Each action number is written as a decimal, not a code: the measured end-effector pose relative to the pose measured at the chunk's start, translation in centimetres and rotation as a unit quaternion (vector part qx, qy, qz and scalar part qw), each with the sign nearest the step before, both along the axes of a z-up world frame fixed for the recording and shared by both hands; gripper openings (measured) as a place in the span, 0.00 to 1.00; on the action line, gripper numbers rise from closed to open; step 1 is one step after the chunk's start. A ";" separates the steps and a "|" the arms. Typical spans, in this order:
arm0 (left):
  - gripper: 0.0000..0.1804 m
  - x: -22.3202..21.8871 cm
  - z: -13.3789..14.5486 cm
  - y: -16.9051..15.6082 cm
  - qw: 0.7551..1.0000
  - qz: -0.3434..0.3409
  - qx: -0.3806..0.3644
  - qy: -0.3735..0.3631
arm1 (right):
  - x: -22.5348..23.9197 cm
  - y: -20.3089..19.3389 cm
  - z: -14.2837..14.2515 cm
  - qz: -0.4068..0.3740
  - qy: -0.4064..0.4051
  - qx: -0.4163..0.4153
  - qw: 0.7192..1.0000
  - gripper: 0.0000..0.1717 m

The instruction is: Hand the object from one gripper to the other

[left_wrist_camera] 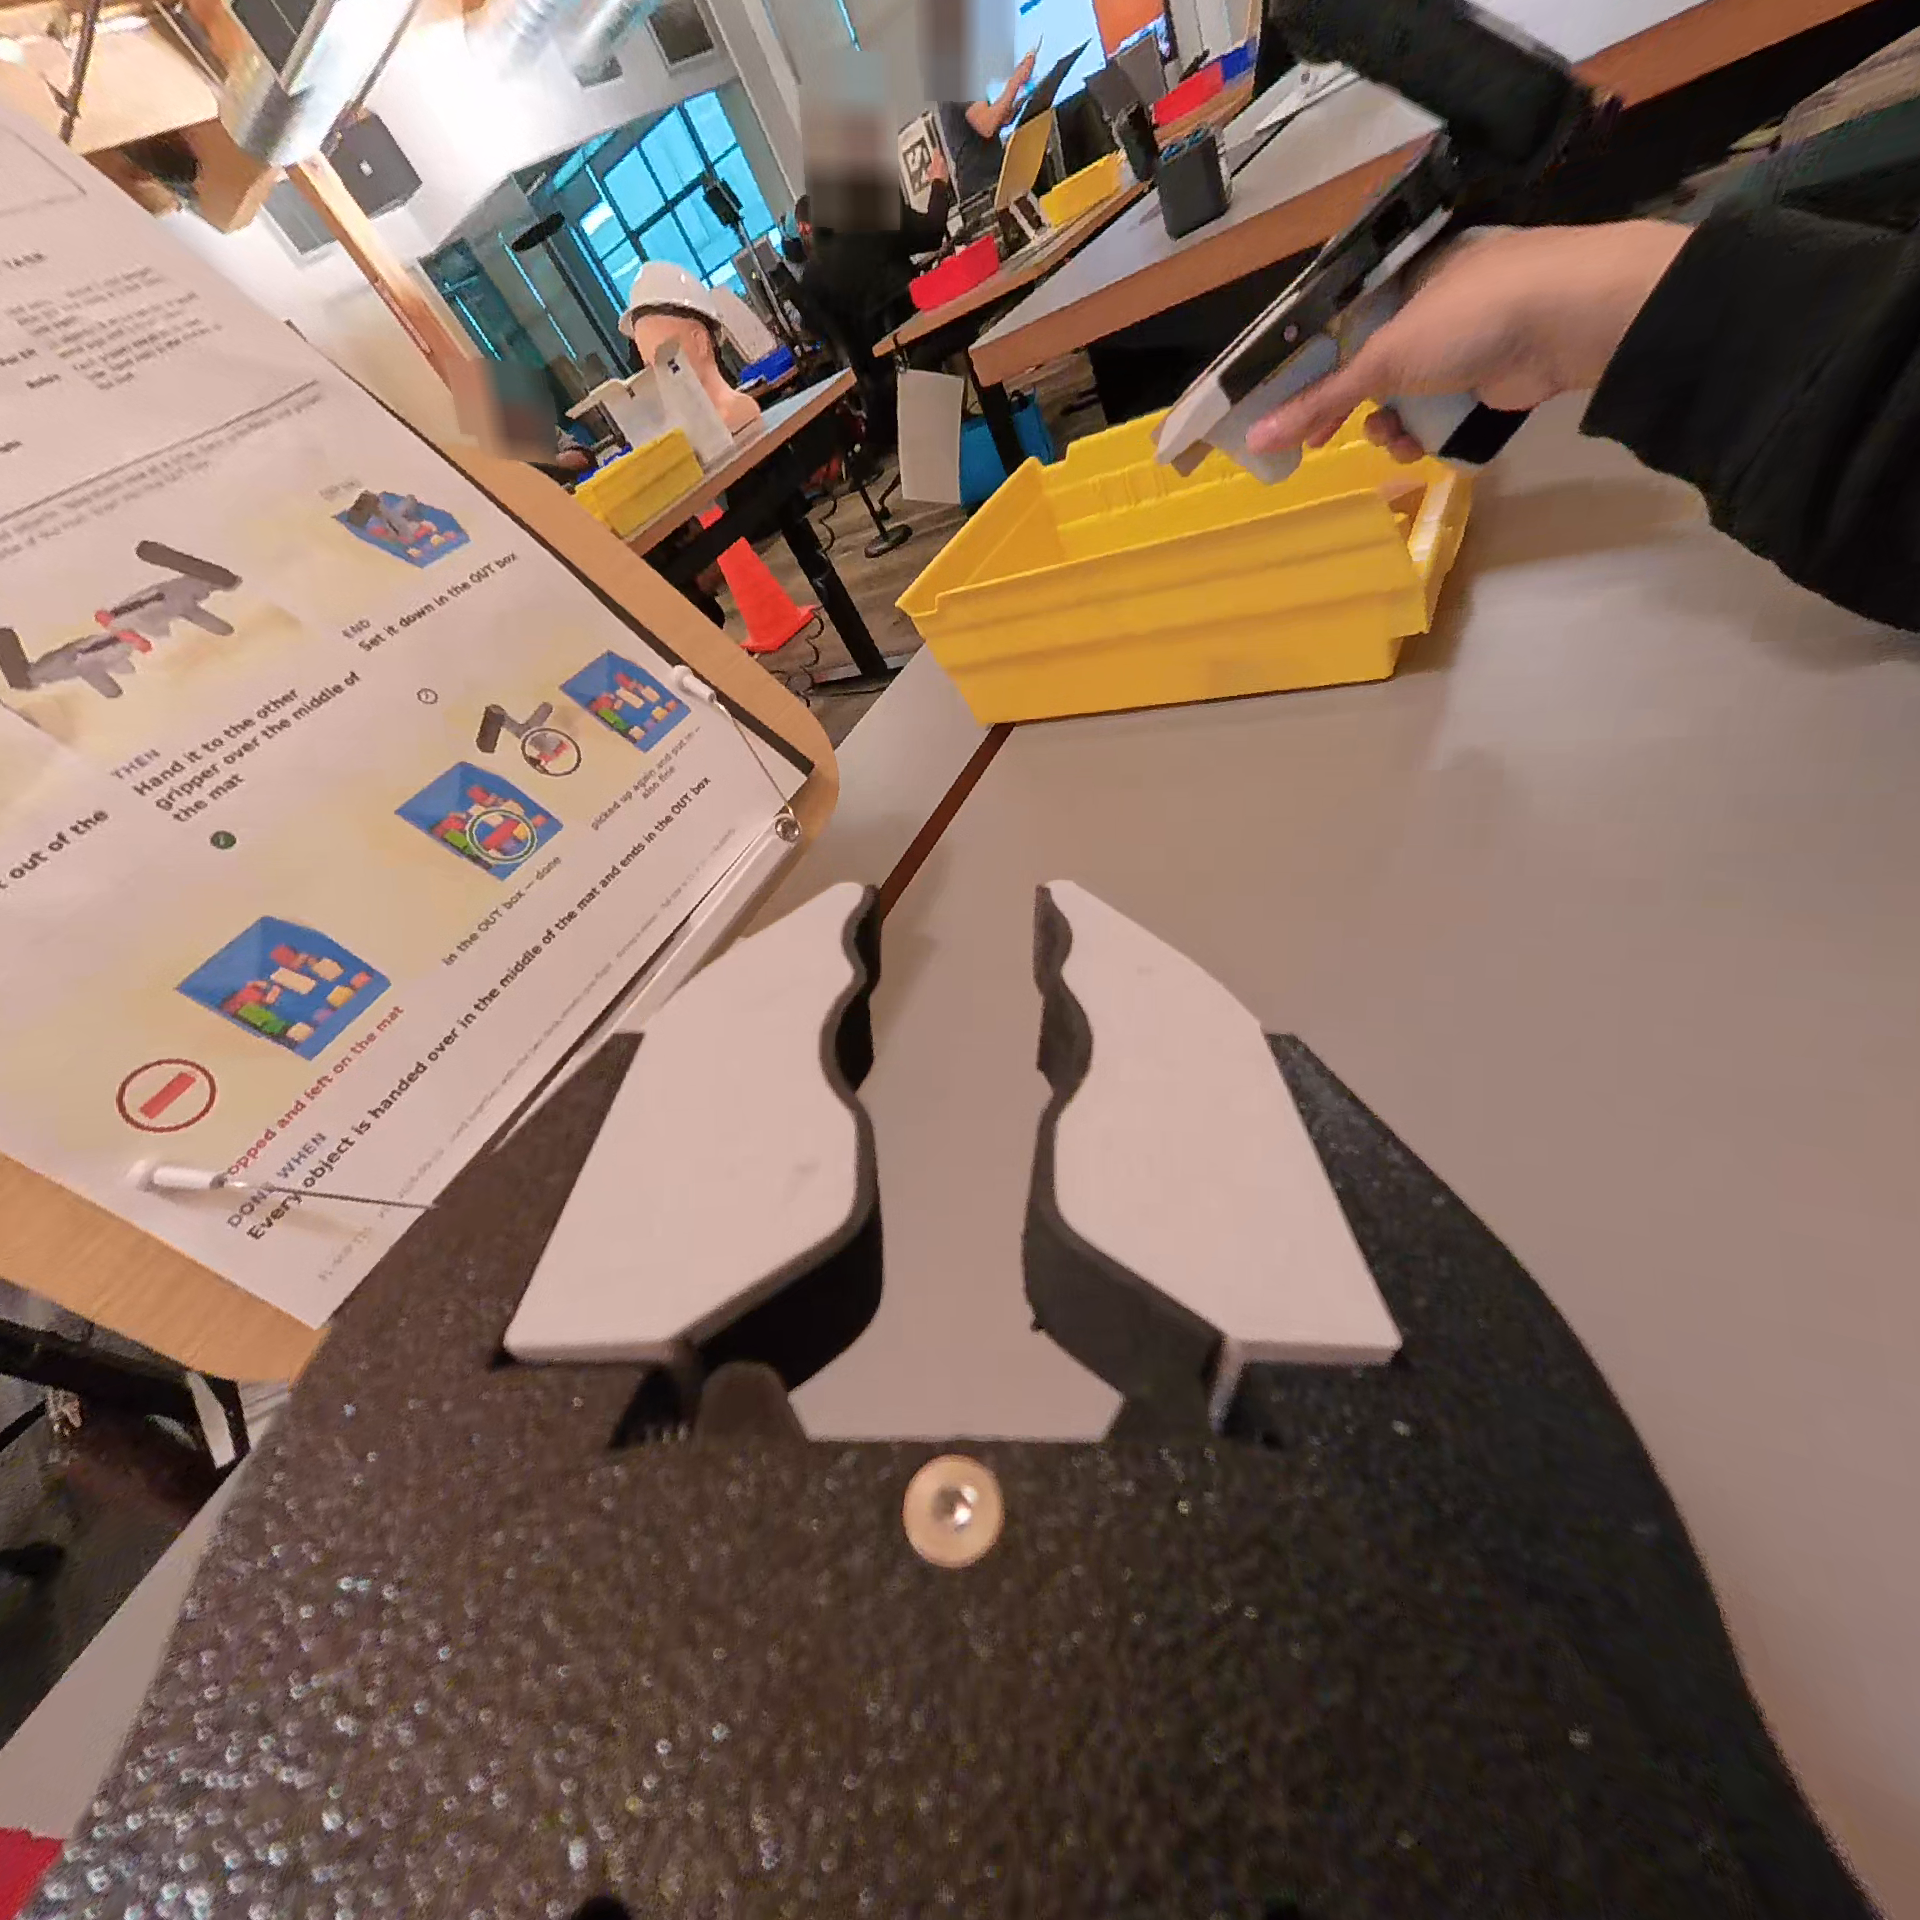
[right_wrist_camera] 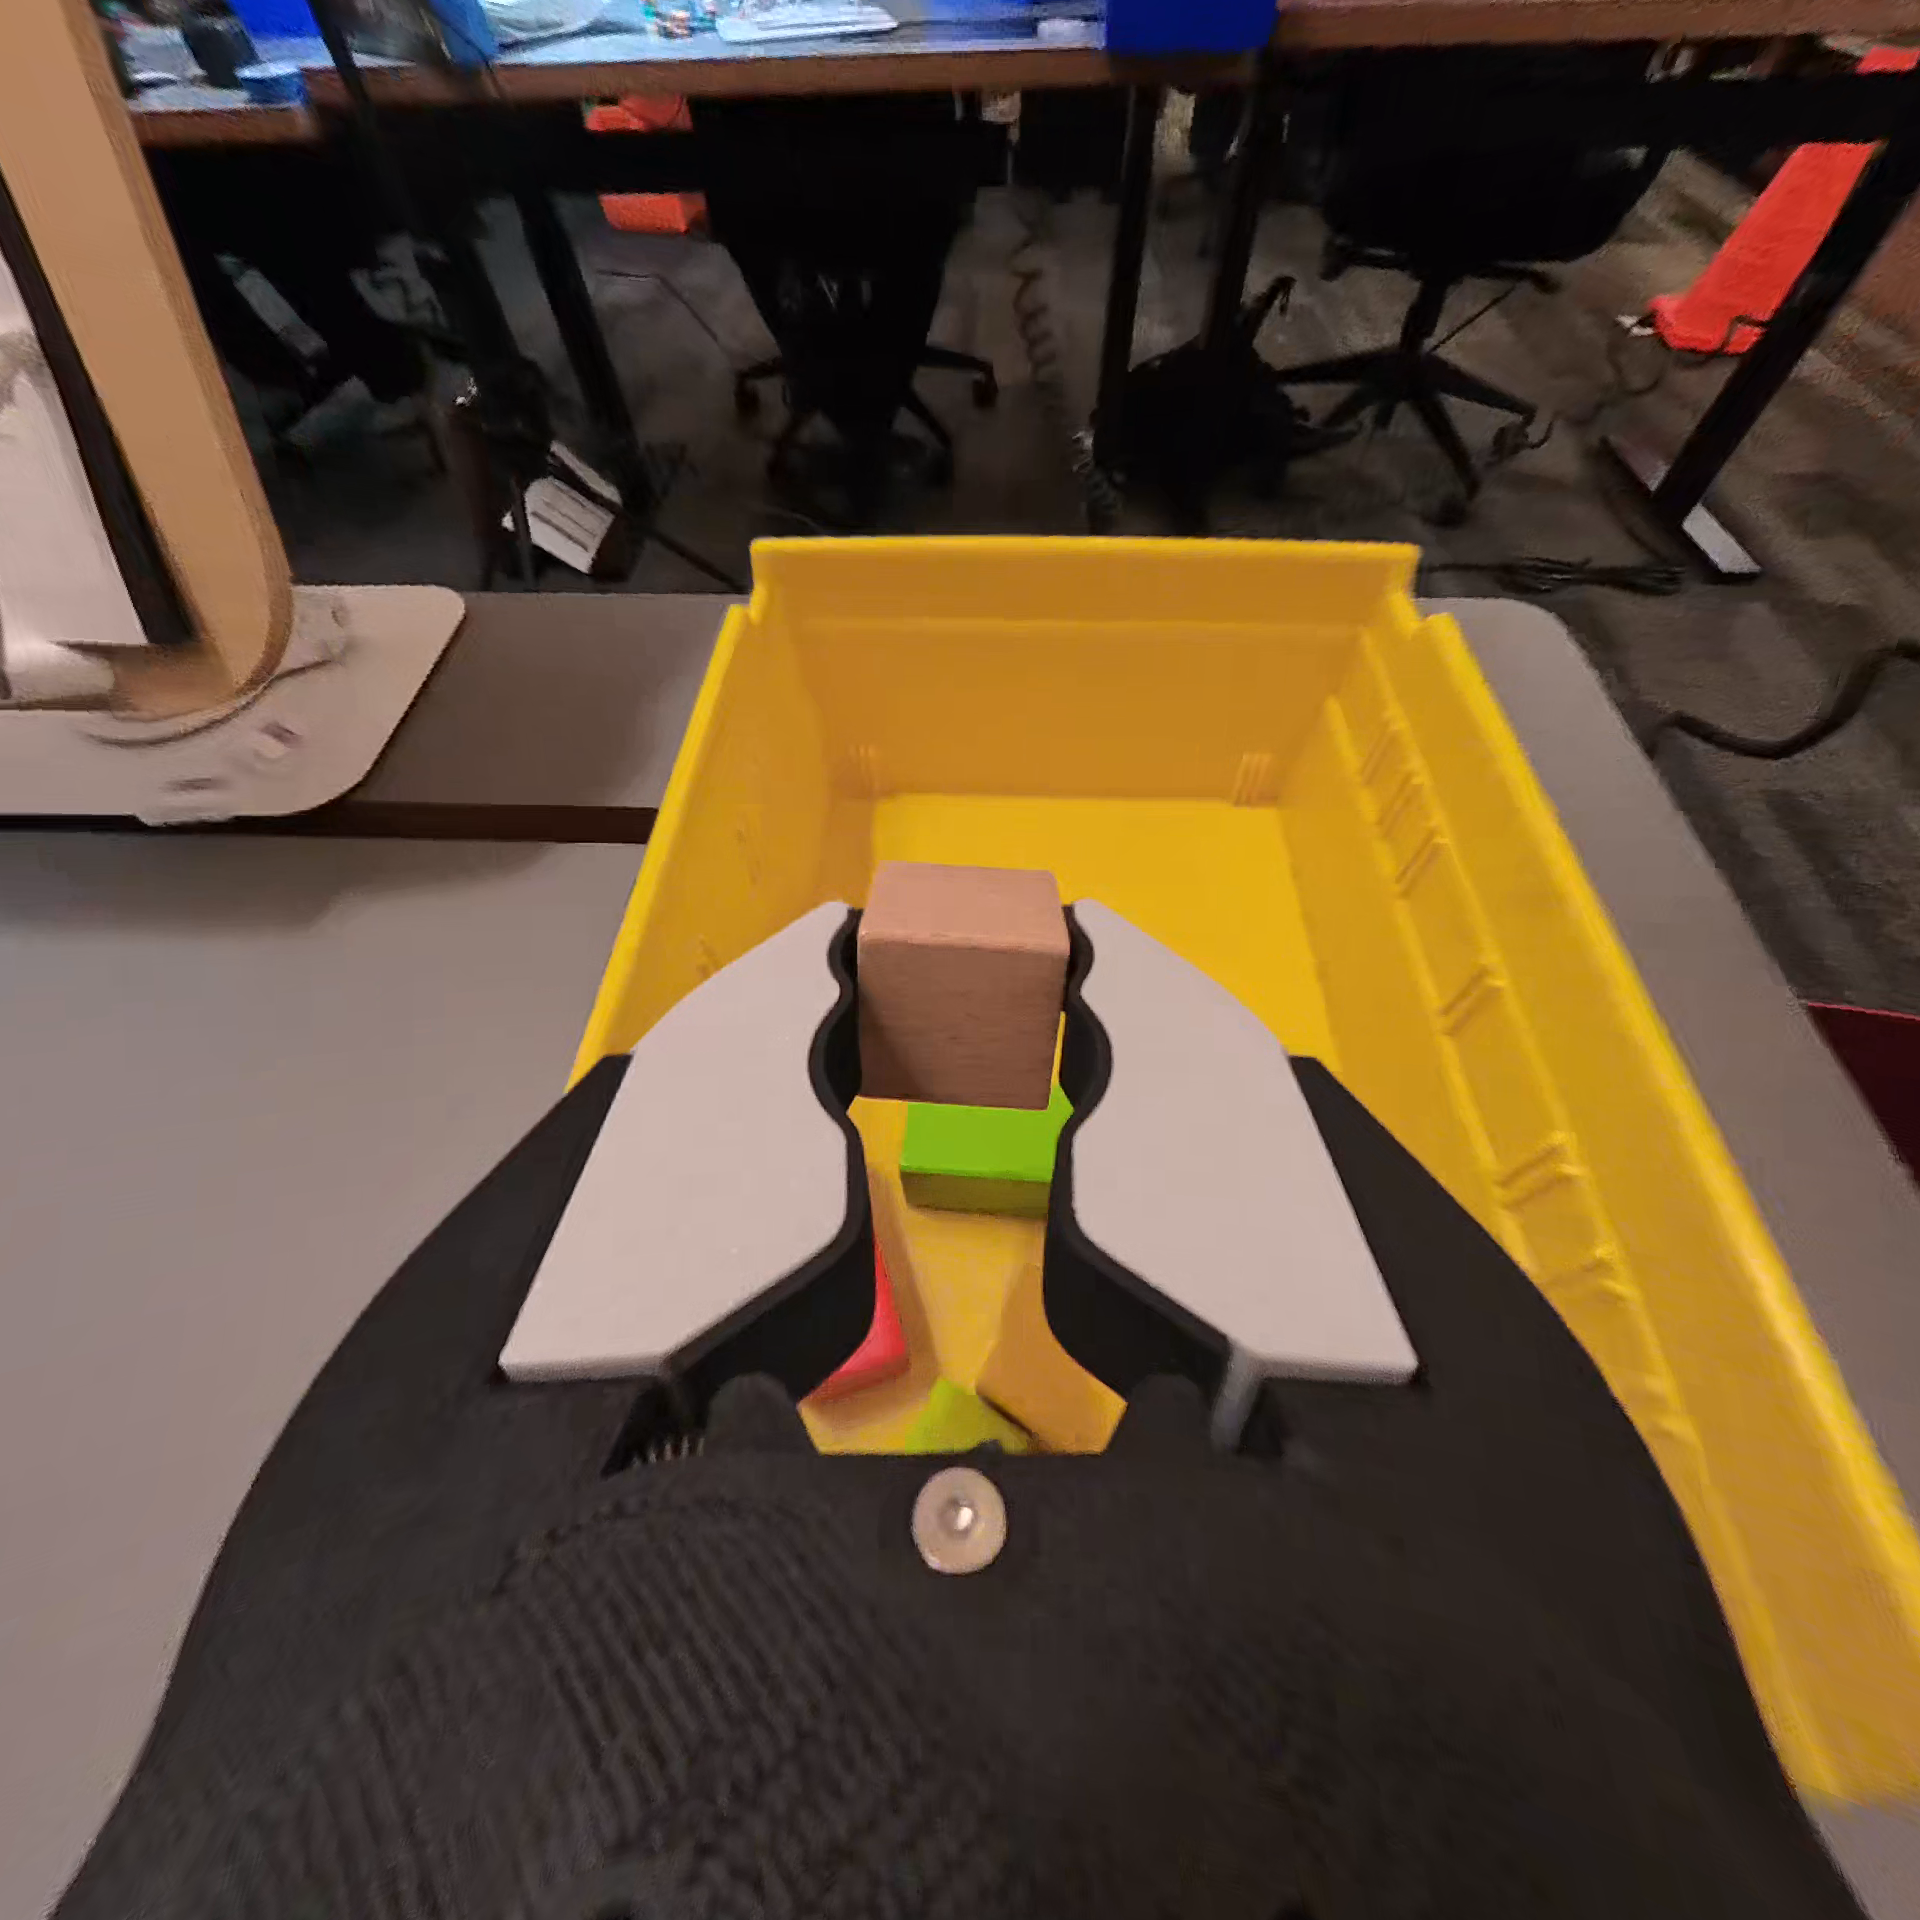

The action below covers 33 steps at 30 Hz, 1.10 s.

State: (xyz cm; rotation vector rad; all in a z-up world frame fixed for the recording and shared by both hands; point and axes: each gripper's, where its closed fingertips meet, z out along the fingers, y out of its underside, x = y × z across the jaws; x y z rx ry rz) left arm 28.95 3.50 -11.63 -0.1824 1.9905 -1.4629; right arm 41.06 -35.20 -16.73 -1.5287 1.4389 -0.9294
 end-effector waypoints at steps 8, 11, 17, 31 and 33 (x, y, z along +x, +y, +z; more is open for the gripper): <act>0.14 0.3 -0.3 0.1 1.000 0.006 0.003 0.006 | 2.1 2.3 -4.4 0.020 0.061 -0.105 0.992 0.21; 0.13 0.4 -0.3 0.3 1.000 0.008 -0.007 0.014 | 2.4 2.9 -5.3 0.032 0.086 -0.134 0.987 0.21; 0.13 0.8 -0.5 0.5 0.999 0.016 -0.012 0.025 | 2.5 2.6 -3.9 0.020 0.041 -0.159 0.986 0.26; 0.18 3.9 3.0 11.1 0.953 0.239 -0.137 0.126 | 0.5 9.0 4.8 0.082 -0.086 -0.116 0.986 0.37; 0.19 4.1 2.8 15.3 0.935 0.295 -0.134 0.145 | 0.0 11.2 5.8 0.113 -0.105 -0.102 0.983 0.37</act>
